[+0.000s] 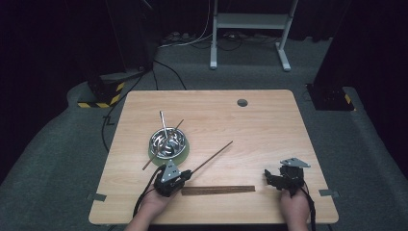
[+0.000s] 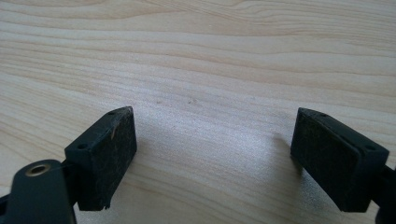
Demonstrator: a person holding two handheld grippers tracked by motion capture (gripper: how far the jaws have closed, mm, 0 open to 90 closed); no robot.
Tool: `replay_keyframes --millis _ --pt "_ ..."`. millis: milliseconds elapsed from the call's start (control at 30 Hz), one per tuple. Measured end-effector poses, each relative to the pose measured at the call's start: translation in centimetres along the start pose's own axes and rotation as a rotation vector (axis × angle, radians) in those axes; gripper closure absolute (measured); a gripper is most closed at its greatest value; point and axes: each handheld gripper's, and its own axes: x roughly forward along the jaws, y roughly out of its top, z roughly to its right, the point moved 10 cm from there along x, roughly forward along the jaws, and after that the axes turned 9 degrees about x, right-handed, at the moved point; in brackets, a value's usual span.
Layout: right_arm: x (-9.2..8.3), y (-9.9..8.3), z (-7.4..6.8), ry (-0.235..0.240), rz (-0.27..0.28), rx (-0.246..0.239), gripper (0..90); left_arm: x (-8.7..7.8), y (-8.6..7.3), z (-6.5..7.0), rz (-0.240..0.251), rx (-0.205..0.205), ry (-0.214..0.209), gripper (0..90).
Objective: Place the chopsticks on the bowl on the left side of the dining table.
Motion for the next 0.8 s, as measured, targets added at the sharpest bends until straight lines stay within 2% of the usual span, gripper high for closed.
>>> replay_keyframes --millis 33,167,267,367,400,467,567,600,767,800 --pt "0.0 0.0 0.0 -0.001 0.001 -0.004 14.1 -0.4 0.4 0.1 0.016 0.004 0.001 84.4" --pt "0.0 0.0 0.0 0.0 0.001 -0.003 14.1 -0.9 1.0 -0.1 0.038 -0.011 0.004 84.4" --pt "0.0 0.0 0.0 0.0 0.001 -0.002 14.1 -1.3 1.4 -0.3 0.046 -0.002 0.011 84.3" --pt "0.0 0.0 0.0 0.0 0.0 -0.003 14.1 -1.7 1.9 -0.4 0.07 -0.012 0.025 84.4" --pt "0.0 0.0 0.0 -0.001 0.001 -0.003 14.1 -2.0 2.0 -0.7 0.062 0.001 0.028 84.3" --pt "0.0 0.0 0.0 -0.001 0.001 -0.004 14.1 -2.3 2.5 -0.9 0.084 -0.019 0.038 84.4" --pt "0.0 0.0 0.0 0.001 0.0 -0.003 14.1 -2.8 2.8 -1.4 0.086 -0.009 0.056 84.4" --pt "0.0 0.0 0.0 0.001 0.0 -0.003 14.1 -2.9 3.0 -1.5 0.099 -0.023 0.062 84.4" --pt "0.0 0.0 0.0 0.001 0.0 -0.003 14.1 -3.8 3.4 -3.0 0.098 -0.006 0.094 84.4" --pt "0.0 0.0 0.0 0.001 0.0 -0.004 14.1 -3.8 3.5 -3.2 0.106 -0.017 0.103 84.4"
